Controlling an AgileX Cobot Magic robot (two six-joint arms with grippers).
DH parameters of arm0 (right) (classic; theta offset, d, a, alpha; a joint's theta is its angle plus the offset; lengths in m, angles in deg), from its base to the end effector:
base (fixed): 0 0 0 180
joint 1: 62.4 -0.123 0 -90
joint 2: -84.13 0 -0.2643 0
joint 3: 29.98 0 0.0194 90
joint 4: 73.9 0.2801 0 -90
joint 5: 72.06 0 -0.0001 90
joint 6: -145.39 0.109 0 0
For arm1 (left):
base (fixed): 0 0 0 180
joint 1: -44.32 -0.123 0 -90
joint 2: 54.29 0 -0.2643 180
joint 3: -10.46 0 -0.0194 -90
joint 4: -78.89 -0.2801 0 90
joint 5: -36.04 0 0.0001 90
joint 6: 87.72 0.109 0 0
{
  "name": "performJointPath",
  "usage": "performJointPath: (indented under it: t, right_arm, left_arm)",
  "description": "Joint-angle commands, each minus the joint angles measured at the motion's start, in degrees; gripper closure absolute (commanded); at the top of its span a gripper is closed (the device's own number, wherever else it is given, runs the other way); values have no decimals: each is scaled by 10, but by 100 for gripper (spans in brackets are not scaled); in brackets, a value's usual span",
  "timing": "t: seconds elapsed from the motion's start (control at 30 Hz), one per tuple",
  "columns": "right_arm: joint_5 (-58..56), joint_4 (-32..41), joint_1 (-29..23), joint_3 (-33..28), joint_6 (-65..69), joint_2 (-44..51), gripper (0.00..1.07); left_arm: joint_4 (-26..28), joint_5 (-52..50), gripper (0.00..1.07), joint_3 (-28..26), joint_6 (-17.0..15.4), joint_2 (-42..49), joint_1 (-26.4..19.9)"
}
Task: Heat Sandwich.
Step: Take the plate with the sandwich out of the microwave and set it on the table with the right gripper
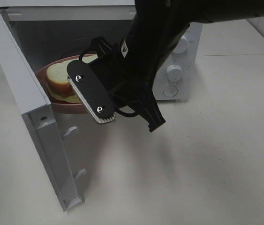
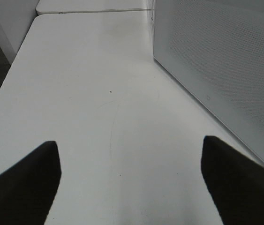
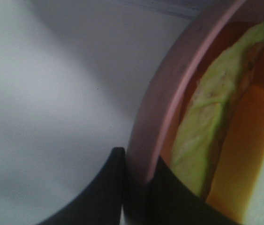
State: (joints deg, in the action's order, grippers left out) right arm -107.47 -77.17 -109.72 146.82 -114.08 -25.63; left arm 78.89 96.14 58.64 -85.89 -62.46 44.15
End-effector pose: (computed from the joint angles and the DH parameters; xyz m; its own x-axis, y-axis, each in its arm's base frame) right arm 0.2819 0.3004 0.1876 0.6373 -0.7694 -0.0440 -0.6704 -0.5253 -0.5240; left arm 0.0583 0.0002 0.2833 -0.4453 0.0306 -0.8949 0.0113 0.9995 0.0286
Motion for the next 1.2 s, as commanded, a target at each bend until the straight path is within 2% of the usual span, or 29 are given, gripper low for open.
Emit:
performJointPath:
  t: [0.03,0.47,1.2]
  right_arm:
    - [32,-3,-2,-21,2,25,107]
    - [53,-22,-2,-155,73,138,107]
    - [42,-42,-2,-325,128,320,107]
  left_arm:
    - [0,-7,30,2,-2,10,-1]
    - [0,-7,30,2,-2,10,-1]
    - [0,-7,30,2,-2,10,-1]
